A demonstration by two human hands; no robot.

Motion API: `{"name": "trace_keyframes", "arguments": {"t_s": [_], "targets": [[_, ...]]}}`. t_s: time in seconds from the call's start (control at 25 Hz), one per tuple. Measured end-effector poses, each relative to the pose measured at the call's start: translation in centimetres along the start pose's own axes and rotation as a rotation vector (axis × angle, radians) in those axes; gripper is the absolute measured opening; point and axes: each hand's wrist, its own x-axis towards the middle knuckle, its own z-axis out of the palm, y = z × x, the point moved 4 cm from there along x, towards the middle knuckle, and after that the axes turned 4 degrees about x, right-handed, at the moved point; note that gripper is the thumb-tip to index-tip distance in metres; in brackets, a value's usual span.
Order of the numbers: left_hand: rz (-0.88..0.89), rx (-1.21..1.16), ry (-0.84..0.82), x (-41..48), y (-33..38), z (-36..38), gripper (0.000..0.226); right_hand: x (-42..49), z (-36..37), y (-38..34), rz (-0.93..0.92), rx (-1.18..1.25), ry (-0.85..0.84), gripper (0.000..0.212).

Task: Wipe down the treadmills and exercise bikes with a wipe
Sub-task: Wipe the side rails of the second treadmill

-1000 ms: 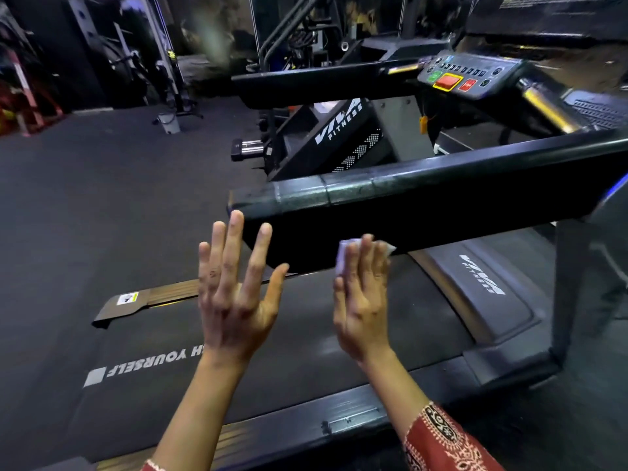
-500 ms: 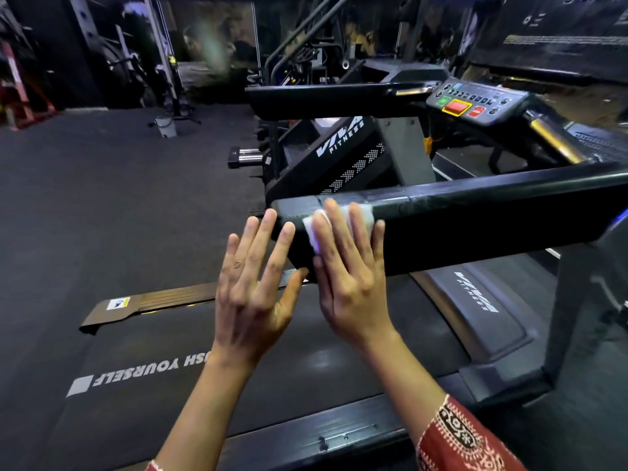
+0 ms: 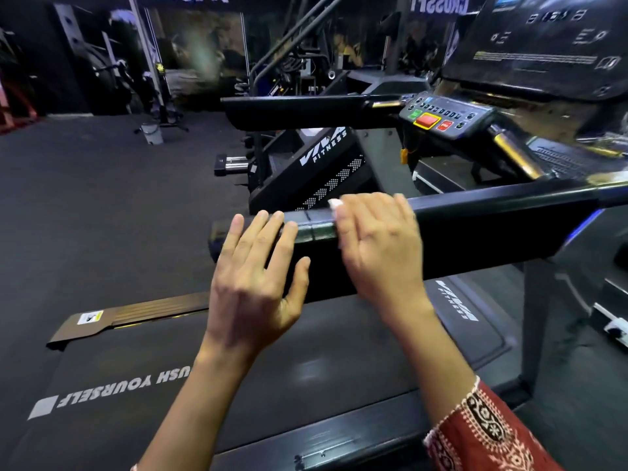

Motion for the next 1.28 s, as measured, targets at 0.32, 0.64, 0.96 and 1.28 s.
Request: {"name": "trace_keyframes", "arguments": {"t_s": [0.32,0.64,0.96,1.28], "targets": [[0.004,0.06,-0.02,1.6,5.8,3.3,0.036,-0.8,-1.2,5.3,-0.16,0.038,-0.004,0.05],[0.042,0.079,0.019,2.5,11.3,6.6,0.038,-4.3,-2.0,11.2,-0.095,0.063,0.089,0.046],[0.04,0.217,0.009,-0.3,12.2,7.5,0.055,-9.0,0.4,13.0,-0.025,0.251,0.131,0.057],[0.051,0.268,-0.014,-3.0,9.6,6.0,0.058,-10.8,2.2,11.0,0.111,0.294,0.113,0.057]]}}
